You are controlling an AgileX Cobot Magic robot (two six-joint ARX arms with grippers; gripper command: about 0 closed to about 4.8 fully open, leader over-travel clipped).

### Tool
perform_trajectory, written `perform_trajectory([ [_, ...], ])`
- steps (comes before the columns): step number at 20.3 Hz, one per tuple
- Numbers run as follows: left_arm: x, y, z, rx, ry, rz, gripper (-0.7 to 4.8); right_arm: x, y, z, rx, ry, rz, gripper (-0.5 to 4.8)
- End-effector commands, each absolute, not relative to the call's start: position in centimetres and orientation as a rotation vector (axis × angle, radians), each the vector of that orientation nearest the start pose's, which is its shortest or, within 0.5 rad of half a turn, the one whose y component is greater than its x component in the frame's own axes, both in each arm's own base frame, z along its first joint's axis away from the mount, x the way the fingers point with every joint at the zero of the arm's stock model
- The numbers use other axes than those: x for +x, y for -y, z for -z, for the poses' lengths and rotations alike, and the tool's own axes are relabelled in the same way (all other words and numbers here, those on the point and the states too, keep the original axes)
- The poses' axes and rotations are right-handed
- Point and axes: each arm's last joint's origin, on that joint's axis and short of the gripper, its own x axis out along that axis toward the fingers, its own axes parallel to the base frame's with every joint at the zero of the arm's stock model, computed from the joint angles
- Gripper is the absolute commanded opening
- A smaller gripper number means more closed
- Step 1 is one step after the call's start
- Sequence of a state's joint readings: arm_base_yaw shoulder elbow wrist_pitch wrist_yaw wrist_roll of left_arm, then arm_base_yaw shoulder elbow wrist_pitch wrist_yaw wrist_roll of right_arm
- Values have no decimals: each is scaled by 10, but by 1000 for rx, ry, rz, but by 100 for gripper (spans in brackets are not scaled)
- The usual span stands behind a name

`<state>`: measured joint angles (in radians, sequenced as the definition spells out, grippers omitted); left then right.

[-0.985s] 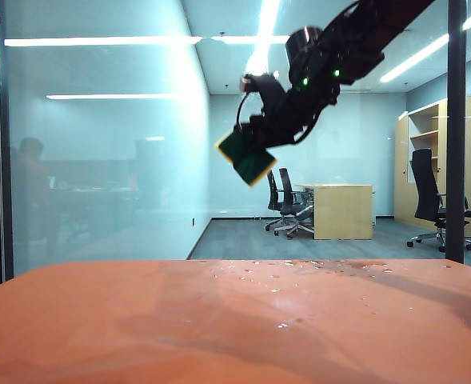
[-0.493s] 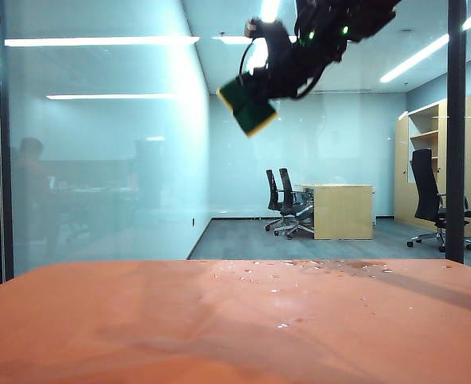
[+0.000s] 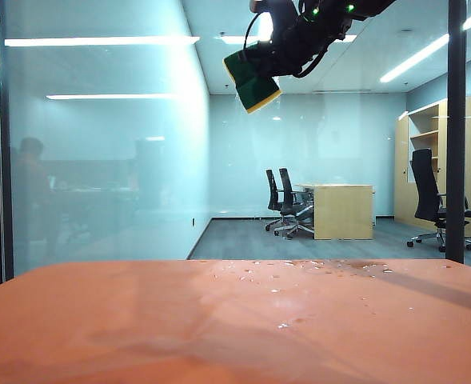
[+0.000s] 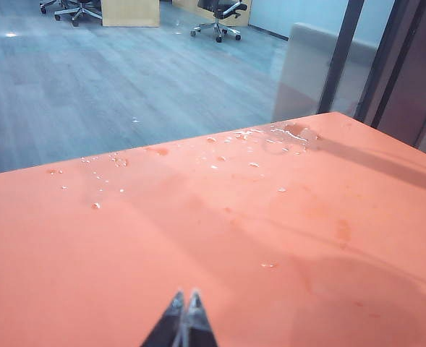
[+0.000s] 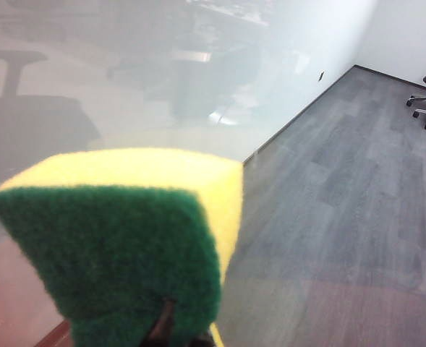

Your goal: Pick up the sponge from the table, wipe the water off the glass, and finally place the sponge back on the table.

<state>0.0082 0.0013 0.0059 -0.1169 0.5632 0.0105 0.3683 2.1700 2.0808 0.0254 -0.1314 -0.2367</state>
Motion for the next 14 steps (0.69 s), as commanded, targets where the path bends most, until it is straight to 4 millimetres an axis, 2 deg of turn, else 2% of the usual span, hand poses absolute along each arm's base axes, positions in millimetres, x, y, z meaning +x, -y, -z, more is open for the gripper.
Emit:
perform_trajectory([
  [1,92,15,-156,-11,-95,553,-5,484,-198,-334,-245,-53,-522,-6],
  [8,92,15,-157,-11,-94,553,-5,491,-217,-285,-271,-233,-566,-6],
  [12,92,15,-157,-11,-94,554,-5,493,-216,-271,-294,-312,-504,-6],
  [14,92,15,-157,-11,-94,553,-5,493,-215,-272,-294,-308,-502,-6],
])
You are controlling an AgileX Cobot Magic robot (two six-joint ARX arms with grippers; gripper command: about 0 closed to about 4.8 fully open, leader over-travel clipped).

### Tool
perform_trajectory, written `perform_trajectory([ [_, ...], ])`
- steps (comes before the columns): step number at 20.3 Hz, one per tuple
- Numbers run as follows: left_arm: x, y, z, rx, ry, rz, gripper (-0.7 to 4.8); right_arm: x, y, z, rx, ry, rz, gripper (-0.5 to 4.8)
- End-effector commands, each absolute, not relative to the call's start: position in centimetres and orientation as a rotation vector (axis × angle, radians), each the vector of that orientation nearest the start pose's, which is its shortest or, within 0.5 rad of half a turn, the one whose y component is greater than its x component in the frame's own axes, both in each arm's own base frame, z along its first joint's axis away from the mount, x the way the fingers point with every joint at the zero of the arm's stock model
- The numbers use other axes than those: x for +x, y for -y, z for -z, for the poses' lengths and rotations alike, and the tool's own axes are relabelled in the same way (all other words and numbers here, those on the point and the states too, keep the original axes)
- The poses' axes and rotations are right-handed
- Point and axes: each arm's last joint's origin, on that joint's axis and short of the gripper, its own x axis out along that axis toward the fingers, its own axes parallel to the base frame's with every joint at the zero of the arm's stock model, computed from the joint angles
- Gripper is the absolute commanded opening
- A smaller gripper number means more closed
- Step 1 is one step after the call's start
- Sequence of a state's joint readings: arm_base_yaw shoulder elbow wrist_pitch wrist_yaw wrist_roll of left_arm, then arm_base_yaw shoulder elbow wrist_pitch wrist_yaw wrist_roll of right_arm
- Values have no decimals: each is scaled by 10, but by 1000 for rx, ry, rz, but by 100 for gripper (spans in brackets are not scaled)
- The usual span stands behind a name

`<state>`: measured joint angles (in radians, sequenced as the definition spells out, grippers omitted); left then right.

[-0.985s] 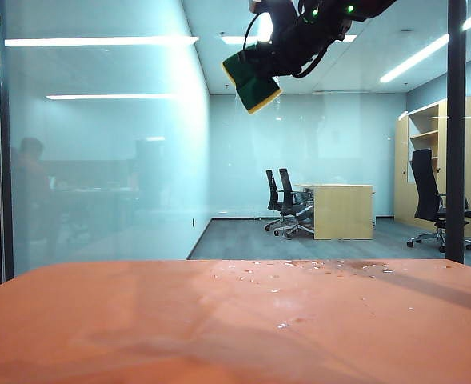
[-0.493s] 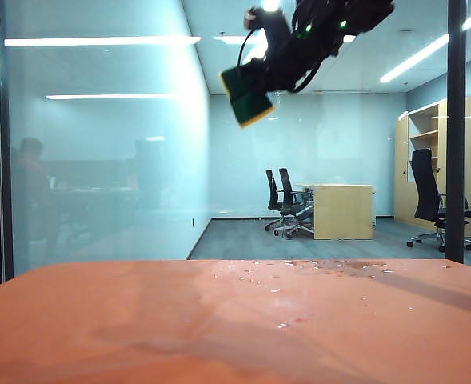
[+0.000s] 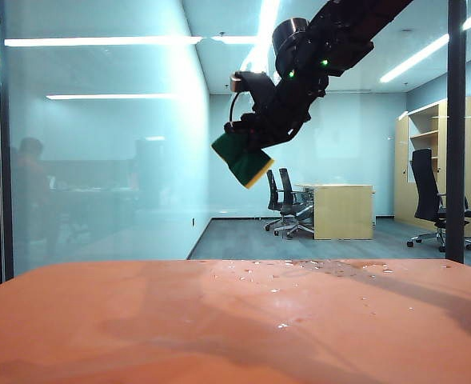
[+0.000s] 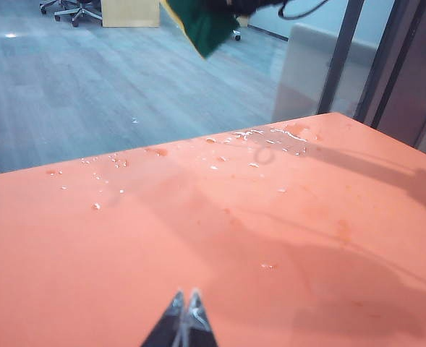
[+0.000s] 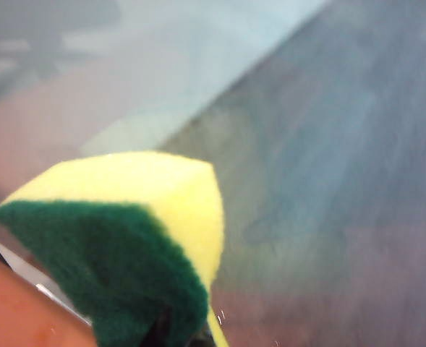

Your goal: Pick up the sponge from the table, wipe the water off the glass, and finally place the sponge back on the table.

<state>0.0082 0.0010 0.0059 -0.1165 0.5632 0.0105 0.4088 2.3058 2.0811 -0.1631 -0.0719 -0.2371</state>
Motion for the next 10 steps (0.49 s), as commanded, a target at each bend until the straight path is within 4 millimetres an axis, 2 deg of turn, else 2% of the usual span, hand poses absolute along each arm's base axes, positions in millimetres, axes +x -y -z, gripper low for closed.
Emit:
perform_trajectory([
  [1,92,15,-157,-11,-94,554,-5,493,-215,-273,-293,-303,-502,-6],
  [5,92,15,-156,-11,-94,554,-5,489,-213,-289,-288,-268,-495,-6],
  [10,92,15,-156,-11,-95,553,-5,475,-199,-337,-299,-152,-437,-6],
])
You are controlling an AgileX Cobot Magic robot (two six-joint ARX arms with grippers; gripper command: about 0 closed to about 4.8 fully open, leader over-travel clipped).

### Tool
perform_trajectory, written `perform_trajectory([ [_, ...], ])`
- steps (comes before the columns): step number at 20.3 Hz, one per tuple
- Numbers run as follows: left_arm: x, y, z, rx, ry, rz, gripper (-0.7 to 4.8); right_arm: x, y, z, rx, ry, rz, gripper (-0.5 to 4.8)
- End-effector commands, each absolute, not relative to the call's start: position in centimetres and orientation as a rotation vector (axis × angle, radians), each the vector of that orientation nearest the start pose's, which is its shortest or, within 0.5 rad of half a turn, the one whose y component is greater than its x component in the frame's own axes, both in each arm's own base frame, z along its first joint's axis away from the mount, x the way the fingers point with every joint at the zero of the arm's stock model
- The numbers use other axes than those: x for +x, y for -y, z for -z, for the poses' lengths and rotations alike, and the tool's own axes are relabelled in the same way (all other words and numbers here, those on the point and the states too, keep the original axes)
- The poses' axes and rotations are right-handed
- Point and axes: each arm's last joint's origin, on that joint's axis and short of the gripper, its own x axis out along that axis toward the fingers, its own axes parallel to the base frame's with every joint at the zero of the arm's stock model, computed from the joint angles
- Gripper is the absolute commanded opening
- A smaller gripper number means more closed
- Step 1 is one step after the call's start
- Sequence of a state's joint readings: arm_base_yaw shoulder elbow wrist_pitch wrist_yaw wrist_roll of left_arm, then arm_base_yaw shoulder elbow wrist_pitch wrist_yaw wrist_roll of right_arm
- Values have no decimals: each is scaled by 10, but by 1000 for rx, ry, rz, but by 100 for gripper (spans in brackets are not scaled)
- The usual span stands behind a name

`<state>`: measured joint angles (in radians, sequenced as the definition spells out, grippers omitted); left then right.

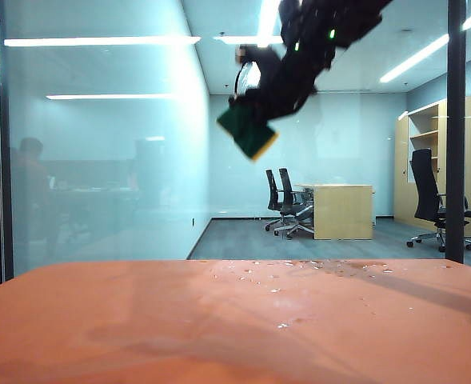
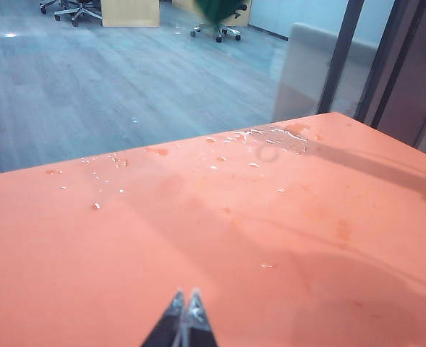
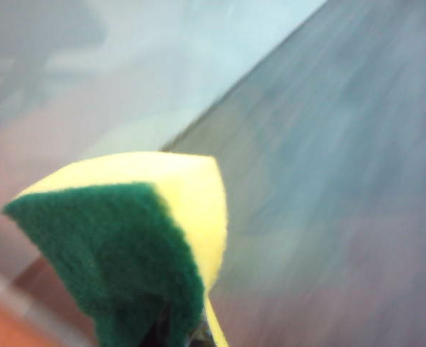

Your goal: Pick up the sponge from the table, wipe the water off the glass, and finally place the sponge back on the table.

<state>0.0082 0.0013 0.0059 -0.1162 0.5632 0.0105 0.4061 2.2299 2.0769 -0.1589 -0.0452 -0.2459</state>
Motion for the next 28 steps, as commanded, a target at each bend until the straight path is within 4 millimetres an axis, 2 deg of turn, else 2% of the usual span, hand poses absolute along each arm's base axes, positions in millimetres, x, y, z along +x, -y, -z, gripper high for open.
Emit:
perform_trajectory([
  [1,92,15,-156,-11,-95,553,-5,474,-195,-343,-297,-142,-428,-6],
  [6,92,15,-156,-11,-95,553,-5,461,-164,-375,-294,-140,-365,-6],
  [10,92,15,-156,-11,-94,553,-5,449,-153,-395,-292,-134,-355,-6],
  [19,92,15,-156,-10,-95,553,-5,439,-125,-418,-279,-114,-300,-6],
  [28,93,14,-156,4,-92,546,-5,421,-71,-447,-200,-116,-231,-6],
])
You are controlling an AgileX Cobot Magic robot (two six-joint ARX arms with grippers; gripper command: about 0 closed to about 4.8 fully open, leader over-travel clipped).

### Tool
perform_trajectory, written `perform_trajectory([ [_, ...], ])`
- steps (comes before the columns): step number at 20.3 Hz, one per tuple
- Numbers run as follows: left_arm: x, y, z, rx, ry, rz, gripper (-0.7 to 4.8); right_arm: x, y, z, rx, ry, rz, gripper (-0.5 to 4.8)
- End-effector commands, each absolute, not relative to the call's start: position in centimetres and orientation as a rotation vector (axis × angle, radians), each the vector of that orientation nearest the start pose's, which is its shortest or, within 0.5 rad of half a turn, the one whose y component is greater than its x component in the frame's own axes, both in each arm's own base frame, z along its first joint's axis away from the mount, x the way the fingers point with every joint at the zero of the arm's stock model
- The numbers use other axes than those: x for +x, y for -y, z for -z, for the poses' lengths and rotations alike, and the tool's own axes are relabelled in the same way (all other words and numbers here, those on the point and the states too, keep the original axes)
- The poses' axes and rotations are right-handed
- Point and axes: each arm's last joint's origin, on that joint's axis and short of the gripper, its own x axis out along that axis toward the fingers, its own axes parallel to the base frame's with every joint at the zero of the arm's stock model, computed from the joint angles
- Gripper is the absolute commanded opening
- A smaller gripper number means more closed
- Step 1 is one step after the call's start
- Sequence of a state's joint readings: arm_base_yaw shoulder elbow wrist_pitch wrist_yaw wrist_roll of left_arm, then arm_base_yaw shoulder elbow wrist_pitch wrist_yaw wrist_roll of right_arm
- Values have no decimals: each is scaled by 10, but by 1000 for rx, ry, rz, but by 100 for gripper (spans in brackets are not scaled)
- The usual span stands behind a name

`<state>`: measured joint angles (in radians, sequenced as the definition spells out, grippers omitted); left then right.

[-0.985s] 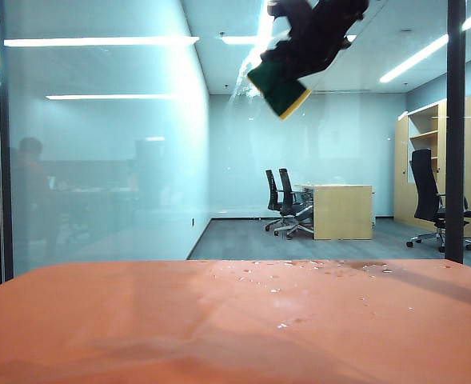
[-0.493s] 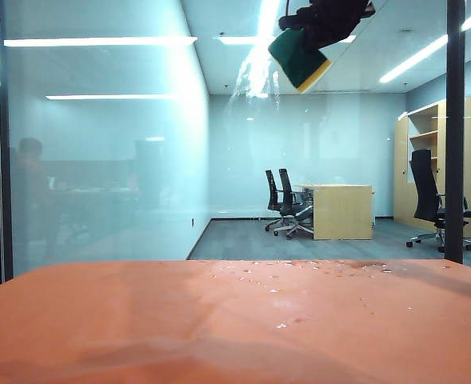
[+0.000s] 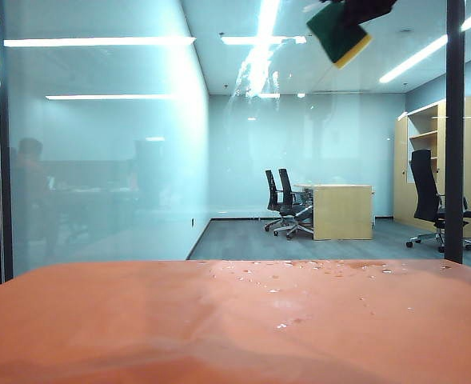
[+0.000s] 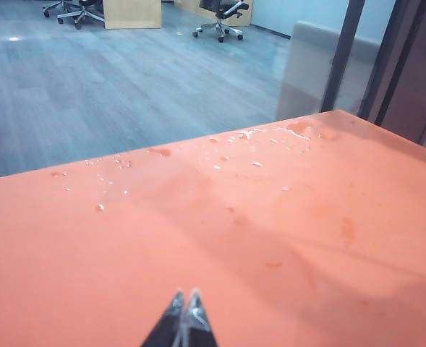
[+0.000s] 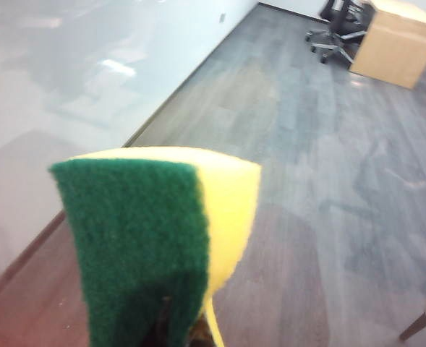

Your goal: Pick up the sponge from the table, wipe the water off the glass, and finally place the sponge back on the table.

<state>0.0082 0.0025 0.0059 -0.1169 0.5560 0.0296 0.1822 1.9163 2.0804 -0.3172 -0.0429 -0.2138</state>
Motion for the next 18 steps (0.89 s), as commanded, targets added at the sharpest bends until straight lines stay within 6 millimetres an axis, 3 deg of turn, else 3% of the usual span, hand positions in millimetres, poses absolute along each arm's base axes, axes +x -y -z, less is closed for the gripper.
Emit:
perform_trajectory([
  [1,93,14,-156,4,-93,546,-5,418,-69,-450,-199,-118,-228,-6],
  [13,93,14,-156,3,-93,546,-5,393,-60,-466,-191,-154,-249,-6],
  [16,93,14,-156,4,-92,546,-5,380,-49,-472,-181,-140,-233,-6],
  [18,93,14,-156,5,-92,533,-5,369,-40,-463,-162,-124,-209,-6],
])
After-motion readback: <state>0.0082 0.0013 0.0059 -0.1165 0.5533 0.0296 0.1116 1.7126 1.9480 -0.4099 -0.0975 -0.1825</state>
